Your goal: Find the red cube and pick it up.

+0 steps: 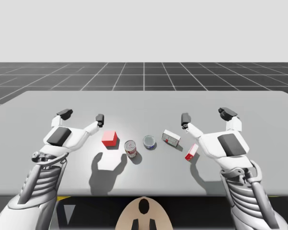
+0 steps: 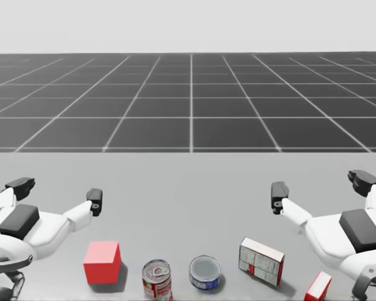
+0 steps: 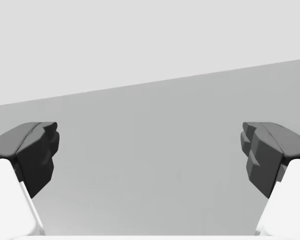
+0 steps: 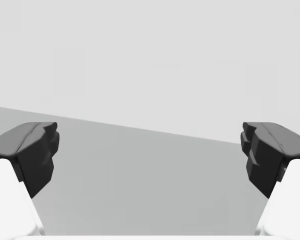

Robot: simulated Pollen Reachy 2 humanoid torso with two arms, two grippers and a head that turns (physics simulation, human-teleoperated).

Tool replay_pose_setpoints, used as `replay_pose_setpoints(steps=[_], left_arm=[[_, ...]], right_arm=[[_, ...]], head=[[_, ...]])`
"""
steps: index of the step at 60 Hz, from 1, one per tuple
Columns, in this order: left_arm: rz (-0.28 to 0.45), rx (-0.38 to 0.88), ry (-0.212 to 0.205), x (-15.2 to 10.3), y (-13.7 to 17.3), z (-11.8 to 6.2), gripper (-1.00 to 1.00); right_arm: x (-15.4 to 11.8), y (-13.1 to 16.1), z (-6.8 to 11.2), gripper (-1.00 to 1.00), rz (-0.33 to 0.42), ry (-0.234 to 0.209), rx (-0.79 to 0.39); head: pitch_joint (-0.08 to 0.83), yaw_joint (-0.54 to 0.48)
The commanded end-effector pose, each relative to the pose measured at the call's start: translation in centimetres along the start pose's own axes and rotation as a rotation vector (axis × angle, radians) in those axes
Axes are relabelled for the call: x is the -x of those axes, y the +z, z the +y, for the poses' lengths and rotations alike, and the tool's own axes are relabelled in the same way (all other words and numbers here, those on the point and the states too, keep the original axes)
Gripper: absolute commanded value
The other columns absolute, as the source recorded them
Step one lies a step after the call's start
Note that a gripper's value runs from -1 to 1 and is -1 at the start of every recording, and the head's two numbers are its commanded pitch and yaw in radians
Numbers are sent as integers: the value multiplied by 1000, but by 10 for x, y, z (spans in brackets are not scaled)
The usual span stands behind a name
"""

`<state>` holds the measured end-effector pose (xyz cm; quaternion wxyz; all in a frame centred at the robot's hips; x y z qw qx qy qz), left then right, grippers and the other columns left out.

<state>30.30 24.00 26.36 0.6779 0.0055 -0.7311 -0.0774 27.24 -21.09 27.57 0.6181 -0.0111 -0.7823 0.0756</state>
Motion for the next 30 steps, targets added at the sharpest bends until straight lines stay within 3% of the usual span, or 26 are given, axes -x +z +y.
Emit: replay_pose_setpoints(steps=[1, 17, 30], left_arm=[[0, -3, -1, 0, 0, 0, -1000], [0, -4, -6, -1, 0, 0, -1000], [3, -2, -11, 0, -1, 0, -1000]], right_arm=[[1, 0, 0, -1000, 2, -2, 1], [1, -1, 1, -1000, 13, -7, -9], [1, -1, 2, -1000, 25, -11, -25]], head=[[374, 22], [532, 93], [624, 225]])
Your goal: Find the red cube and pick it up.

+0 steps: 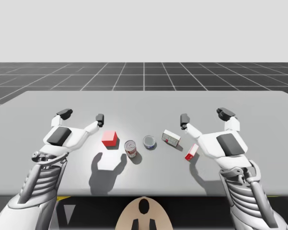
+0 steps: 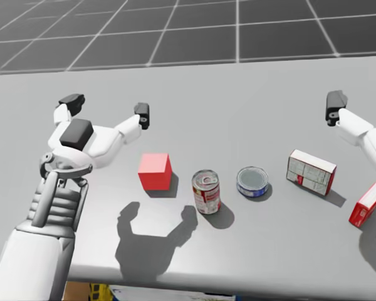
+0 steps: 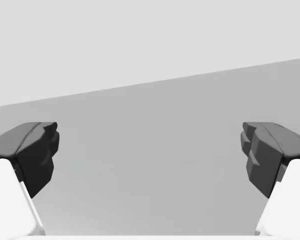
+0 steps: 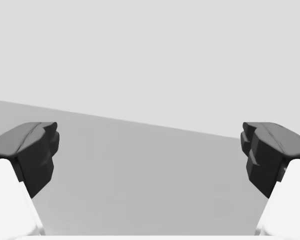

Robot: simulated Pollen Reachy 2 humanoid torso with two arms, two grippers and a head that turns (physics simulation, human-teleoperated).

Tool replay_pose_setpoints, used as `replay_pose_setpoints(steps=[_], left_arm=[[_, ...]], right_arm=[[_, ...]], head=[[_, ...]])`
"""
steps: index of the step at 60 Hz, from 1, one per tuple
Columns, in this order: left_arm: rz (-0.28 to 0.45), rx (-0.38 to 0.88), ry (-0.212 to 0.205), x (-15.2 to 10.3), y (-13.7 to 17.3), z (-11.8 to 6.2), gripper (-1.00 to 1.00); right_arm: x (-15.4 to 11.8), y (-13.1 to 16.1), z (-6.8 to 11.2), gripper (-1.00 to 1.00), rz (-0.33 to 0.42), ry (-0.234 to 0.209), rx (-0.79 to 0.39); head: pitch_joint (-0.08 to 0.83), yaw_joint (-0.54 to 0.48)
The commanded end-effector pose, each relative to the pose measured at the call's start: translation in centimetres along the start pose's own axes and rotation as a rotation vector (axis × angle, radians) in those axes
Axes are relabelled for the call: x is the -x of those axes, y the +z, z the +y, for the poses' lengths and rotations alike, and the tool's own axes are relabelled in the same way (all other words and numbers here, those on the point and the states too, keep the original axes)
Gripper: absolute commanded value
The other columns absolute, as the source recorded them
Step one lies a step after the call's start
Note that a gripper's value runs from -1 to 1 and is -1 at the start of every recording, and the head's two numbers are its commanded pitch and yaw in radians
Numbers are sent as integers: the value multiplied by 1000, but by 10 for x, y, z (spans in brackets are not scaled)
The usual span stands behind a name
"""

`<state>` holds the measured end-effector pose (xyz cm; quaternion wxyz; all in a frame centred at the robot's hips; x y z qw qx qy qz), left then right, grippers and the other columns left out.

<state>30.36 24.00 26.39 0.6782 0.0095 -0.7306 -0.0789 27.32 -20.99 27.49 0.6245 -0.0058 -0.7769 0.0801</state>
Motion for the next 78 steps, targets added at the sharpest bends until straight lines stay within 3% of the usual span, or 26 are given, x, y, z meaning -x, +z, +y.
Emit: replay_pose_setpoints(steps=[1, 12, 23, 39, 49, 61, 78], left_arm=[[2, 1, -4, 1, -1, 0, -1000], [2, 4, -4, 1, -1, -2, -1000], [0, 18, 5, -1, 0, -6, -1000], [95, 79, 110, -10, 23, -5, -1000], [202, 123, 205, 8, 48, -12, -1000], [284, 126, 198, 39, 66, -28, -1000], [374, 132, 211, 76, 53, -51, -1000]], right_arm=[[1, 0, 1, -1000, 11, -8, -16], [1, 1, 4, -1000, 19, -14, -23], [2, 0, 5, -1000, 23, -17, -26], [3, 1, 4, -1000, 32, -27, -27], [4, 1, 5, -1000, 39, -28, -24], [5, 0, 5, -1000, 41, -26, -24], [5, 0, 4, -1000, 39, -29, -25]], head=[[627, 233], [651, 316], [645, 332], [641, 306], [650, 308], [656, 313], [660, 308]])
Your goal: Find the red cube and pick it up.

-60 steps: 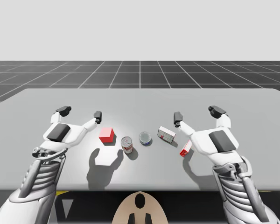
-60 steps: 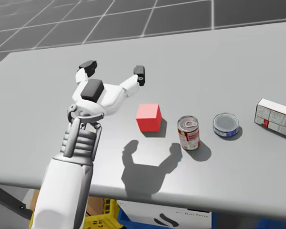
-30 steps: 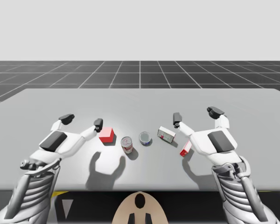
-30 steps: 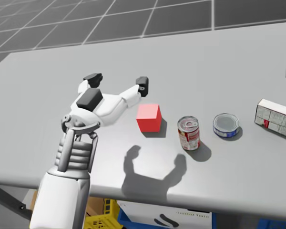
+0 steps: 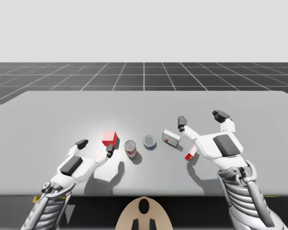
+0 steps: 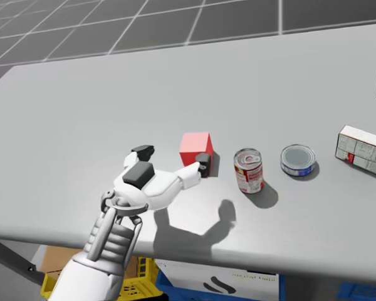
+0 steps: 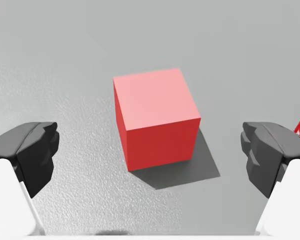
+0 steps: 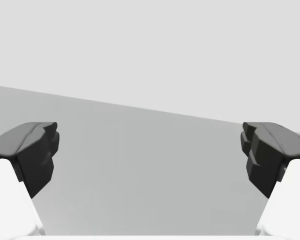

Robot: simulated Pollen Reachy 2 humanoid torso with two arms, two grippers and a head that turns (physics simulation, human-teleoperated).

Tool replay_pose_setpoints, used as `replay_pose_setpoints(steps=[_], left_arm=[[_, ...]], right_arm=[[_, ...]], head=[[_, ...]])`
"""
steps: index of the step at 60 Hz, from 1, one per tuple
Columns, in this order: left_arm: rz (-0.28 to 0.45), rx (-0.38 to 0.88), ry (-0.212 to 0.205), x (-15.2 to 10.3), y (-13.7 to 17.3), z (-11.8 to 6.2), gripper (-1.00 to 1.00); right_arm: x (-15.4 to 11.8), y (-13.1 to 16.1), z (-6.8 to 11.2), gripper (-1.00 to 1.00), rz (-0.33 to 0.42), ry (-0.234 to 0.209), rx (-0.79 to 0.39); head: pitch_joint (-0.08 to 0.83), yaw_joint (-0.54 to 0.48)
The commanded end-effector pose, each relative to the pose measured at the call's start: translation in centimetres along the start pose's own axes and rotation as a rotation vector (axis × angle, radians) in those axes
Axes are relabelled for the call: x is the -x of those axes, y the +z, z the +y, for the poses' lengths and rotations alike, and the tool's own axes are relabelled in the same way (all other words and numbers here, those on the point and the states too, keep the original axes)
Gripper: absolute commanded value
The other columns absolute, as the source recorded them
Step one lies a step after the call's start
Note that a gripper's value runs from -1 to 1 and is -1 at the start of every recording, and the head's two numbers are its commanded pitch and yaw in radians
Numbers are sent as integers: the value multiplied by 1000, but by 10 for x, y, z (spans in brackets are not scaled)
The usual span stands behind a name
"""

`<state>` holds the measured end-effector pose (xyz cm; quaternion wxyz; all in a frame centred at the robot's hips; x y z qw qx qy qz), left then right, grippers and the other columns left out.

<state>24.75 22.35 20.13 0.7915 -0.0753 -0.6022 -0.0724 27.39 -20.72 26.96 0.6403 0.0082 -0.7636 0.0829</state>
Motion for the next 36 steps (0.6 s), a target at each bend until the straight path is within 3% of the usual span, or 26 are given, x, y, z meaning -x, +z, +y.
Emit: replay_pose_setpoints(steps=[1, 36], left_arm=[[44, 9, 63, 21, -17, -18, -1000], [132, -101, 62, 22, -78, -35, -1000]], right_arm=[[0, 0, 1, -1000, 0, -8, -1], [1, 0, 2, -1000, 2, -11, -2]], head=[[661, 308], [667, 300]])
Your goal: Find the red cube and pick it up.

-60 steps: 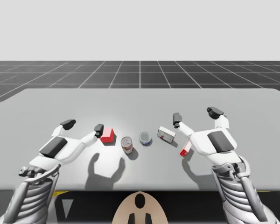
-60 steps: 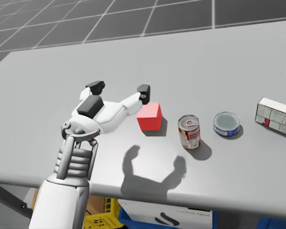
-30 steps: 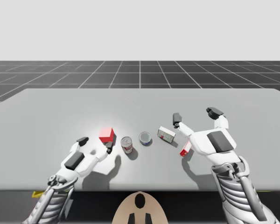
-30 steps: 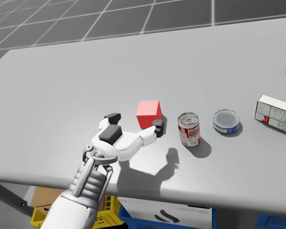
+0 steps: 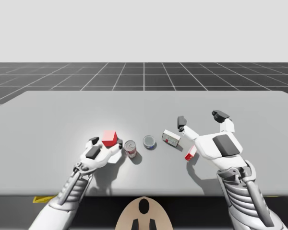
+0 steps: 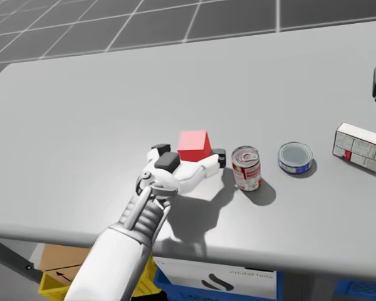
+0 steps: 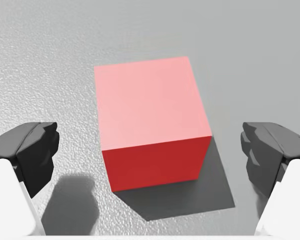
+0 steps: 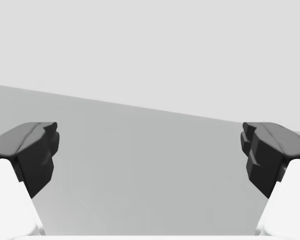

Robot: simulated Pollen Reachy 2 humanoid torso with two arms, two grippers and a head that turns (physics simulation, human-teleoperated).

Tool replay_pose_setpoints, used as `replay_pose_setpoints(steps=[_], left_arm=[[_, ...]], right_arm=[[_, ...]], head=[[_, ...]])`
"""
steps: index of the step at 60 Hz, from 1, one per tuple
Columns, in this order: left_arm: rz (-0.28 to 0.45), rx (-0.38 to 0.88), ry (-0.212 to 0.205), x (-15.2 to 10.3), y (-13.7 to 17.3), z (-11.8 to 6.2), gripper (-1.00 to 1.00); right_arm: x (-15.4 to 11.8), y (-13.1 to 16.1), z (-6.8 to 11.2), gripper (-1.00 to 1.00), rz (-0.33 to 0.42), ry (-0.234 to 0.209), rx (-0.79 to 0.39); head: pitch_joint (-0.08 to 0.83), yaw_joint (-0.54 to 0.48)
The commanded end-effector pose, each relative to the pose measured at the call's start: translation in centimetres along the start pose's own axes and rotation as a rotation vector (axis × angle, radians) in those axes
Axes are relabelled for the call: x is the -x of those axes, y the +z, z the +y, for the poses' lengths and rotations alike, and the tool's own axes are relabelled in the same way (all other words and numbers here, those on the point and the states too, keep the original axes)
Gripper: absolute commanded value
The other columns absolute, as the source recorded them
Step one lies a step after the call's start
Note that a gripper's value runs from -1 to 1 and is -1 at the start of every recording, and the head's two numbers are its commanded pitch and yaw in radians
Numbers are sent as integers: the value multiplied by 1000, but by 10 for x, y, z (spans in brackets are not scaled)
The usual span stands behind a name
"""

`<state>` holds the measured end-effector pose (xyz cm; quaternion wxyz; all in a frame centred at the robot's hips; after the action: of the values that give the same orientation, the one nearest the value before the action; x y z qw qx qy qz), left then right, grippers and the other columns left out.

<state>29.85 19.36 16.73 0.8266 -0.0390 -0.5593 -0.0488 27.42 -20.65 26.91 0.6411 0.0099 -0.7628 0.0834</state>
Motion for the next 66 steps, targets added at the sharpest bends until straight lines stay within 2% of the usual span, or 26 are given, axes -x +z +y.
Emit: replay_pose_setpoints(steps=[1, 13, 15, 16, 17, 18, 33, 43, 51, 59, 66], left_arm=[[26, -19, 56, 2, -16, -20, -1000], [33, -38, 47, 6, -21, -24, -1000], [27, -51, 39, 7, -20, -24, -491], [27, -46, 40, 7, -20, -25, -138], [28, -45, 38, 8, -20, -25, 873], [28, -44, 37, 8, -19, -25, 953], [34, -40, 11, 13, -16, -29, 1000], [30, -44, 2, 14, -15, -30, 1000], [29, -53, -8, 15, -14, -31, 1000], [3, -57, 4, 9, -9, -30, 1000], [-24, -51, 14, -2, -2, -29, 1000]], right_arm=[[0, 0, 1, -1000, 0, -9, 1], [0, 0, 1, -1000, 0, -12, 0], [0, 1, 1, -1000, 0, -13, 0], [0, 1, 1, -1000, 0, -13, 0], [0, 1, 1, -1000, 0, -13, 1], [0, 1, 1, -1000, 0, -13, 1], [0, 1, 0, -1000, 3, -16, 6], [1, 1, 0, -1000, 4, -16, 8], [1, 0, -1, -1000, 4, -18, 11], [1, 0, -3, -1000, 2, -22, 12], [1, -1, -3, -1000, 9, -51, 13]], head=[[667, 299], [668, 295], [668, 294], [667, 294], [666, 294], [665, 294], [624, 294], [483, 283], [407, 281], [371, 287], [358, 288]])
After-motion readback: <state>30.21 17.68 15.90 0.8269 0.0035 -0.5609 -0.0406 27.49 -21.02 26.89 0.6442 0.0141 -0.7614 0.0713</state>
